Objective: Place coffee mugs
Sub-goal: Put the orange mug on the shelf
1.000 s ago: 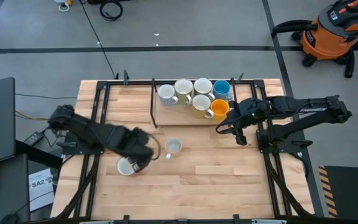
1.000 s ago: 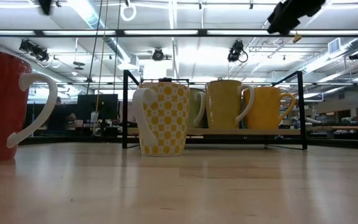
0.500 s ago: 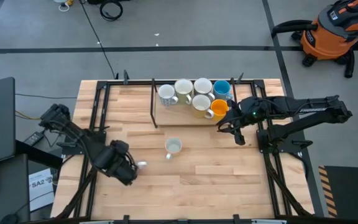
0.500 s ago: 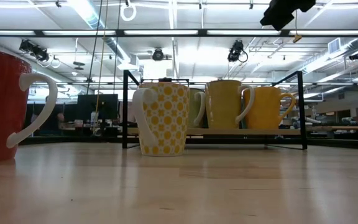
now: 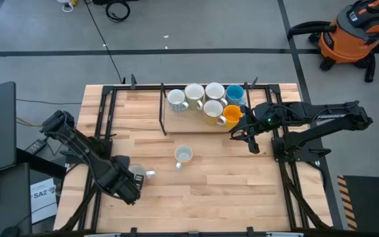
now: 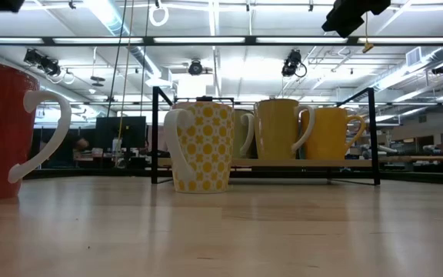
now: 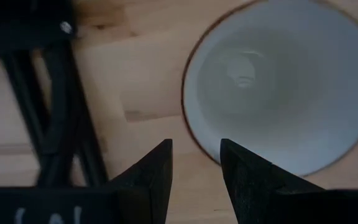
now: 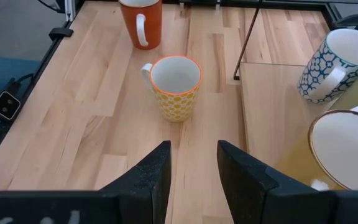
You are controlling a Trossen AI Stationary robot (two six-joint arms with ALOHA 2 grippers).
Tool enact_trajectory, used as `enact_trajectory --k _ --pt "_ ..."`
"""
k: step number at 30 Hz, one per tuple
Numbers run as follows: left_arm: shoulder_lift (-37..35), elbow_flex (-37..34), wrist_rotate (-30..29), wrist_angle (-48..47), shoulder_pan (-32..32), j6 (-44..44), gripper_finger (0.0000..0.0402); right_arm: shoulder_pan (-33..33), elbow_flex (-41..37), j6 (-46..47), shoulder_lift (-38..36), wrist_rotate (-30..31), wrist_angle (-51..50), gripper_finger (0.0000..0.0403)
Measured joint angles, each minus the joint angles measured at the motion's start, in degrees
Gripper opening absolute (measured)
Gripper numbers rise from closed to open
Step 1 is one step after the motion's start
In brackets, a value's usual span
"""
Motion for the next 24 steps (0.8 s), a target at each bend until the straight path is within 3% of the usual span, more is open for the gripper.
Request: enact_trajectory --k 10,24 --pt "0.02 -7.72 -0.23 8.48 0.96 -1.58 0.0142 0.0 0.0 -0.01 0.0 0.0 0.0 0.0135" --pt "0.02 -8.39 -0.27 10.49 4.89 6.22 0.0131 0.0 0.0 0.0 0.0 0.0 -0.02 0.0135"
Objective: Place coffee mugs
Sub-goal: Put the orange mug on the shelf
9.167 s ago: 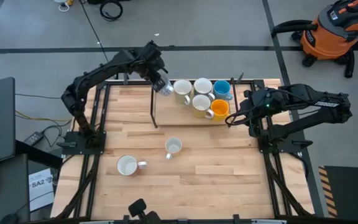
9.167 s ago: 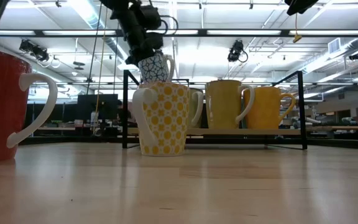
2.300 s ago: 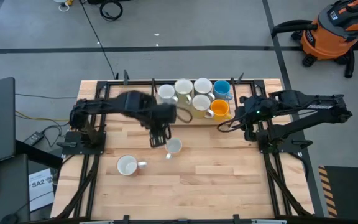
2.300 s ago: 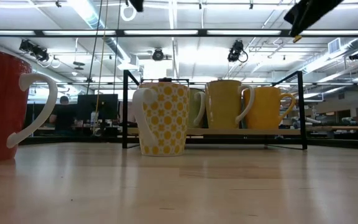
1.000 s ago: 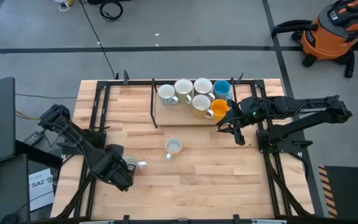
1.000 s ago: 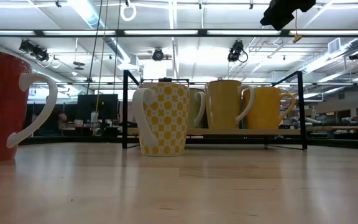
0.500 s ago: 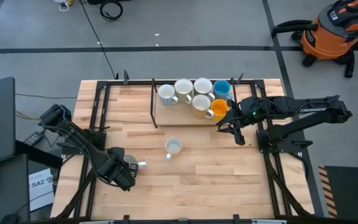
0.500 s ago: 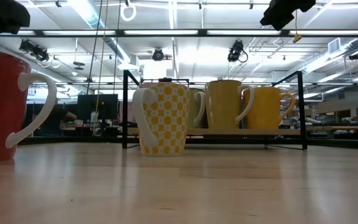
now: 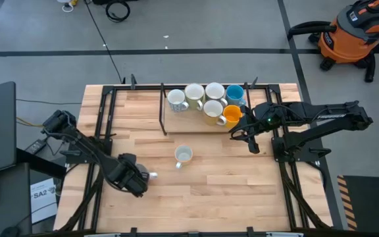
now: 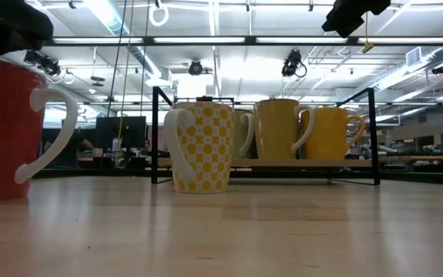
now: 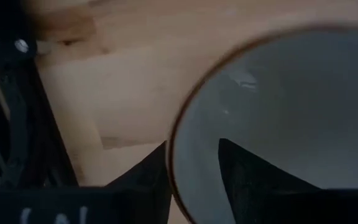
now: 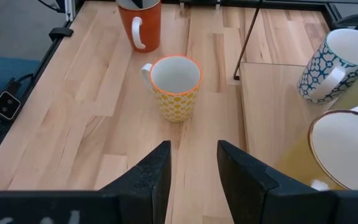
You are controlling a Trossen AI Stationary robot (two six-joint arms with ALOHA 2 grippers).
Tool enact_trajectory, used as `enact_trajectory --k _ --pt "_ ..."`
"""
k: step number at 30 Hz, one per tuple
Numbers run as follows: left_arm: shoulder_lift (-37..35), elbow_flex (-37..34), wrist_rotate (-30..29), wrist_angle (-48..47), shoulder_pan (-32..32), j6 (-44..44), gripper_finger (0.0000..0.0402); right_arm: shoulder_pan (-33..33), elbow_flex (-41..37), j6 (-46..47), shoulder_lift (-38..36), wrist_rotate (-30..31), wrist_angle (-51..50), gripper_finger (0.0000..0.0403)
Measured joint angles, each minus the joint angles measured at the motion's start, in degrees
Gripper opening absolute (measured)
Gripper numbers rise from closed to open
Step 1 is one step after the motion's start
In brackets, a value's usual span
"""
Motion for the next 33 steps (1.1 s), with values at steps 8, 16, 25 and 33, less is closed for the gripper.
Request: enact_trajectory --k 8,16,25,33 --pt "-0.02 0.08 -1.35 -1.15 3.27 6.32 0.005 0.0 0.0 -0.02 0.0 0.0 0.02 0.0135" --pt "0.13 6.61 -1.46 -6.59 7.82 19.48 0.0032 0.0 0.0 0.0 0.0 0.0 0.0 0.0135" --pt "0.11 22.09 -1.74 -7.44 15.43 49.85 0.0032 0.0 0.0 0.0 0.0 0.0 -0.02 0.0135" --pt "0.02 30.04 -2.24 -0.1 28.22 70.74 0.0038 0.0 0.0 0.0 0.0 0.01 -0.02 0.0135"
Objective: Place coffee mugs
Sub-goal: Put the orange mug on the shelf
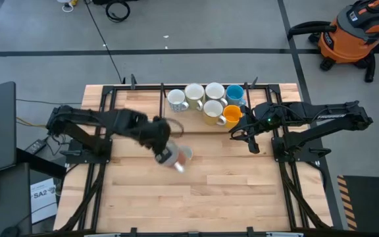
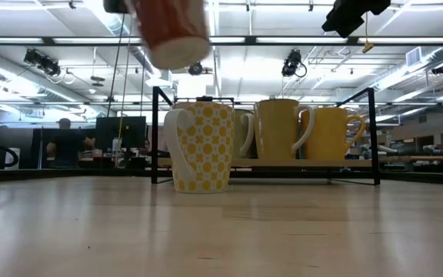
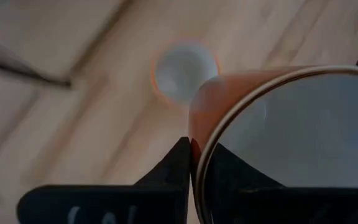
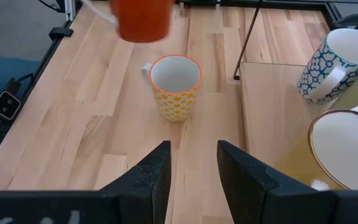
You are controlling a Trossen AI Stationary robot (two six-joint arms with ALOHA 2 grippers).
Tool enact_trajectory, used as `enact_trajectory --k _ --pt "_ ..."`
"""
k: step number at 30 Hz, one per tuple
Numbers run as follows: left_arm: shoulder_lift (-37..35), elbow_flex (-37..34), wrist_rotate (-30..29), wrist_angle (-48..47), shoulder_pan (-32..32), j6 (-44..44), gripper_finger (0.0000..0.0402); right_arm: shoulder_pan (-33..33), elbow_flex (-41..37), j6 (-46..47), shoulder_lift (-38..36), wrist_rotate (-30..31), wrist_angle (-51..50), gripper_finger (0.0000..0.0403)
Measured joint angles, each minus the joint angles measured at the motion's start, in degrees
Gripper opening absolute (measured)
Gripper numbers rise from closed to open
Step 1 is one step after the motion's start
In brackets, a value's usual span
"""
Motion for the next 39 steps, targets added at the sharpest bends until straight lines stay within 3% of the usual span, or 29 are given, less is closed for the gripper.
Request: enact_trajectory --k 9,18,39 --pt "0.44 0.89 0.07 11.09 15.24 15.41 0.004 -0.02 0.0 0.0 0.0 0.02 0.0 0.0135" --pt "5.89 0.87 7.64 15.77 25.33 26.14 0.0034 -0.07 0.0 0.0 -0.02 0.02 -0.02 0.0135" --pt "19.09 0.87 4.05 18.39 29.25 31.15 0.0036 -0.07 0.0 0.0 -0.02 0.04 0.05 0.0135"
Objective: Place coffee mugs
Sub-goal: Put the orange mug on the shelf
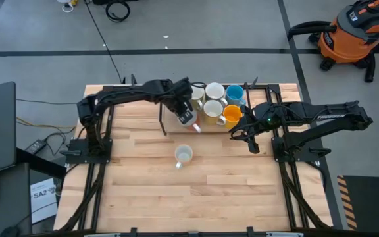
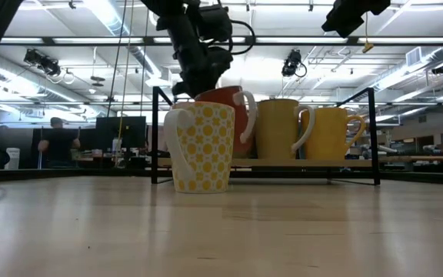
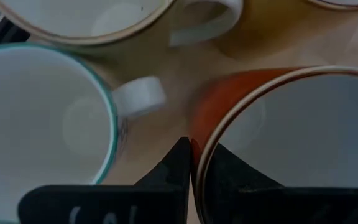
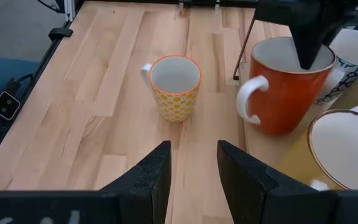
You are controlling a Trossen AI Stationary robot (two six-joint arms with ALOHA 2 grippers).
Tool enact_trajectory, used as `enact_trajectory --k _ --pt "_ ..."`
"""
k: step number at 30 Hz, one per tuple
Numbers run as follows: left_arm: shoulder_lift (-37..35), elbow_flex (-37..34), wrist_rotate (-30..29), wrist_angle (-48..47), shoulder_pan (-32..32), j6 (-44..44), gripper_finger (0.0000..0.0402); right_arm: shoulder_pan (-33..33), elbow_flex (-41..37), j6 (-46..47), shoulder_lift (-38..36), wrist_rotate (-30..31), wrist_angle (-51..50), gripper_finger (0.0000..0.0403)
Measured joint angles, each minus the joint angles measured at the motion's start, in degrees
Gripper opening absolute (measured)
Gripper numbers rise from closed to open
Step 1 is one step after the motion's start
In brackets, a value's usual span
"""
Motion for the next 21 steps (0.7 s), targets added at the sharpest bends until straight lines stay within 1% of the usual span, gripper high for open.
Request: enact_trajectory --k 9,21 --pt "0.66 0.0 -4.48 2.34 0.0 -0.31 0.0036 0.0 0.0 0.0 0.0 0.0 0.01 0.0135" --pt "0.62 0.0 -4.4 2.25 -0.21 -0.09 0.0037 0.0 0.0 0.0 0.0 0.0 0.01 0.0135"
